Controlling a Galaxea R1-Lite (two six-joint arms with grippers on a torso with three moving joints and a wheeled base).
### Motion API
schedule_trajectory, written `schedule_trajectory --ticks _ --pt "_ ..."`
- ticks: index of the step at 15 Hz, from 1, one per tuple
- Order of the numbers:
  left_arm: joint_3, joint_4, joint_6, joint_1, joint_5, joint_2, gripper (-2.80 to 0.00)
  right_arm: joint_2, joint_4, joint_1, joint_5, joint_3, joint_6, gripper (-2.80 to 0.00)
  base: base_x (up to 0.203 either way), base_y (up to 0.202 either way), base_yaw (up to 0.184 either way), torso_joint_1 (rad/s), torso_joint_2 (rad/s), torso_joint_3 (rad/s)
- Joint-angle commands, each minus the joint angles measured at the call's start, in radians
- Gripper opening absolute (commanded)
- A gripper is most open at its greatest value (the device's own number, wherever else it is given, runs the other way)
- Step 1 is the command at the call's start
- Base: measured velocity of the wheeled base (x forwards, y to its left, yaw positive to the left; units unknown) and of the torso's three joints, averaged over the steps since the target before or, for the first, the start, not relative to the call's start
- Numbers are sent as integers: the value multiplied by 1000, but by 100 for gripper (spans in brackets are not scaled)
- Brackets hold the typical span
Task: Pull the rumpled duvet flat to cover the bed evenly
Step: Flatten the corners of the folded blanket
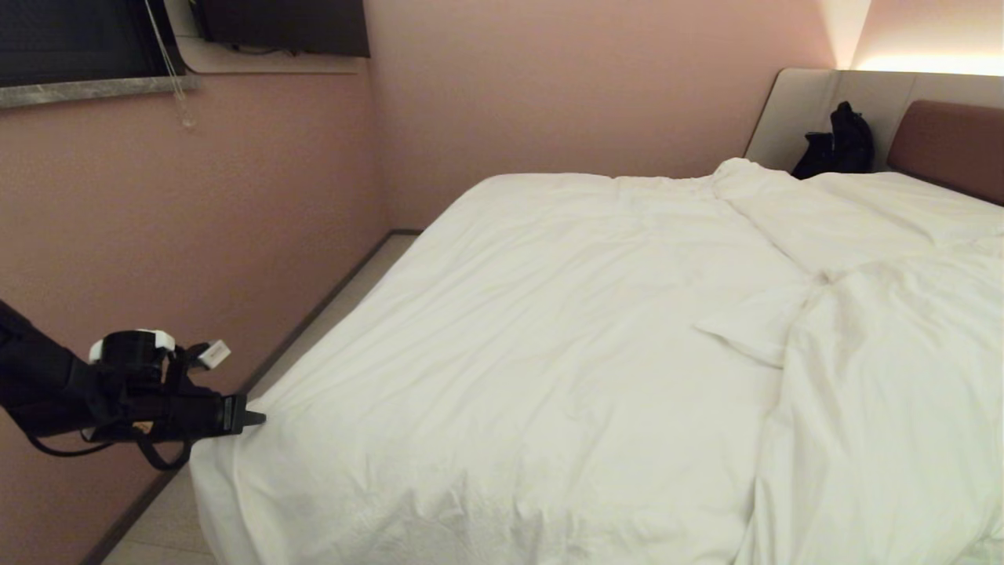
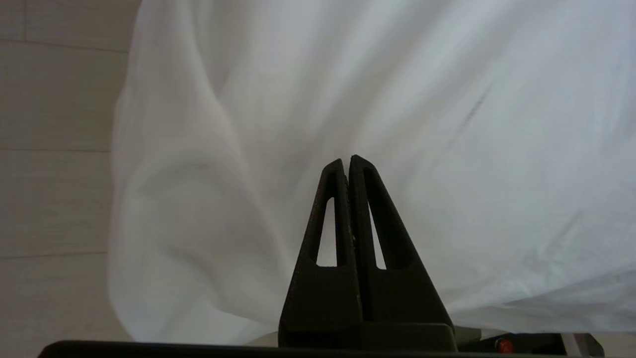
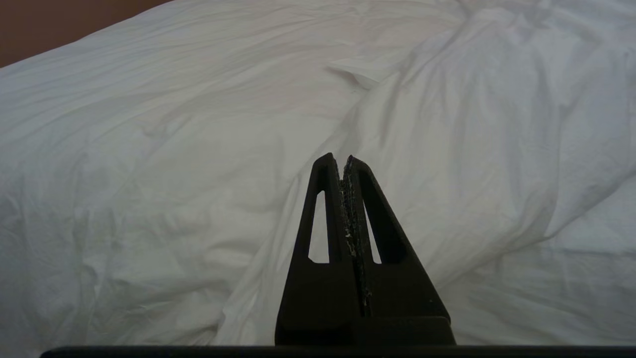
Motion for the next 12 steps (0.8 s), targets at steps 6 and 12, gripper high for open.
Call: schedule_trajectory --ticks 6,12 --pt "-25 -13 -26 -23 185 68 -280 1 -1 0 0 0 1 -280 0 0 0 0 0 0" --pt "58 -189 -25 -11 335 93 -280 1 -1 0 0 0 1 -280 0 0 0 0 0 0"
